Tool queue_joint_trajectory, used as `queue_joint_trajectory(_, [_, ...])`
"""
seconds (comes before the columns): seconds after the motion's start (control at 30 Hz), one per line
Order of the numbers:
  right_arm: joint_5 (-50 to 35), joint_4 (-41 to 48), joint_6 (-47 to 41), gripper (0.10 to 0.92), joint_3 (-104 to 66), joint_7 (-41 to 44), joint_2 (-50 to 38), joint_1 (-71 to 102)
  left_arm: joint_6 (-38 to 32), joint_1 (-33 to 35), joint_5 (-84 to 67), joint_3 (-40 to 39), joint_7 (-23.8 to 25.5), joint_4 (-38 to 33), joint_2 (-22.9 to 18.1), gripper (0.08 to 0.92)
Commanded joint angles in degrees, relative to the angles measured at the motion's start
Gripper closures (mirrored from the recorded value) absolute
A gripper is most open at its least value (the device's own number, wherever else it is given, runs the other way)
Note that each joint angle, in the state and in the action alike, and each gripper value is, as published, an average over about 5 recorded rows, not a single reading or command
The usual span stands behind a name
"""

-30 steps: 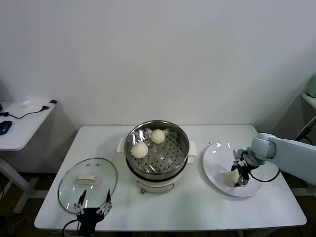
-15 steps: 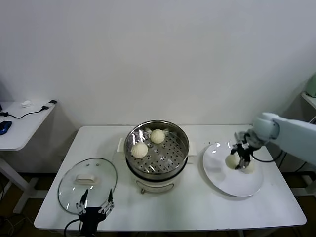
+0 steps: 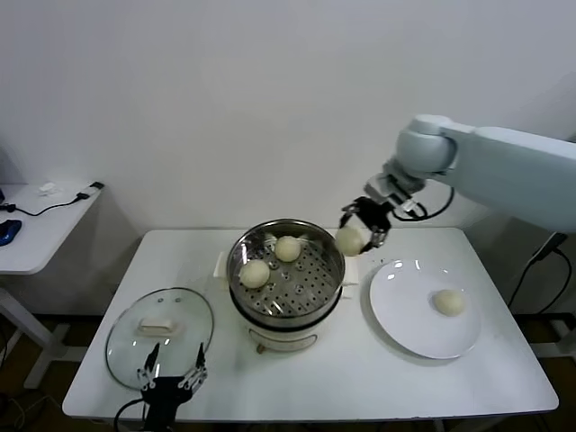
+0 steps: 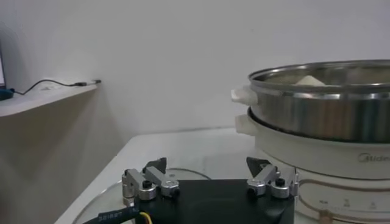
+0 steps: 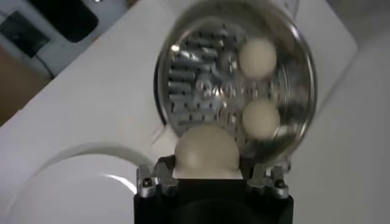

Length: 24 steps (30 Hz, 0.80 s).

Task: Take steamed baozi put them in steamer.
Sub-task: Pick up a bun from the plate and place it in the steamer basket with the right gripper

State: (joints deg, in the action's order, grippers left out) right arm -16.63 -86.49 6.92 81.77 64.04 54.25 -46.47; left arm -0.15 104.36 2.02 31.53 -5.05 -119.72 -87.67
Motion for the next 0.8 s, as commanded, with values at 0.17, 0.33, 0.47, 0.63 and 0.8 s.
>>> queue_joint_trajectory(0.17, [11.69,-3.45,12.14,0.363,3.67,-2.51,15.85,3.35,-0.06,0.27,0.07,-0.07,-0.06,-0.33,-0.01,0.177])
queue_joint_trajectory(0.33, [13.41,-1.27,12.09,0.364,4.01,-3.46,18.35,6.95,-0.02,0.22,0.09,-0.04,-0.08,-0.28,-0.11,0.177])
queue_joint_trajectory(0.47, [14.50,1.93,12.28,0.364,4.01,-3.92,19.93,9.49,-0.05,0.15,0.07,0.13,-0.13,-0.10,-0.11,0.177])
queue_joint_trajectory(0.63, [16.18,6.61,13.74,0.364,3.67,-4.19,21.98,11.78,-0.05,-0.03,0.06,0.15,-0.14,0.08,-0.16,0.177])
queue_joint_trajectory(0.8, [16.31,8.24,14.13,0.364,3.72,-4.15,22.96,12.99,-0.14,-0.04,-0.01,0.30,-0.18,0.26,-0.13,0.177])
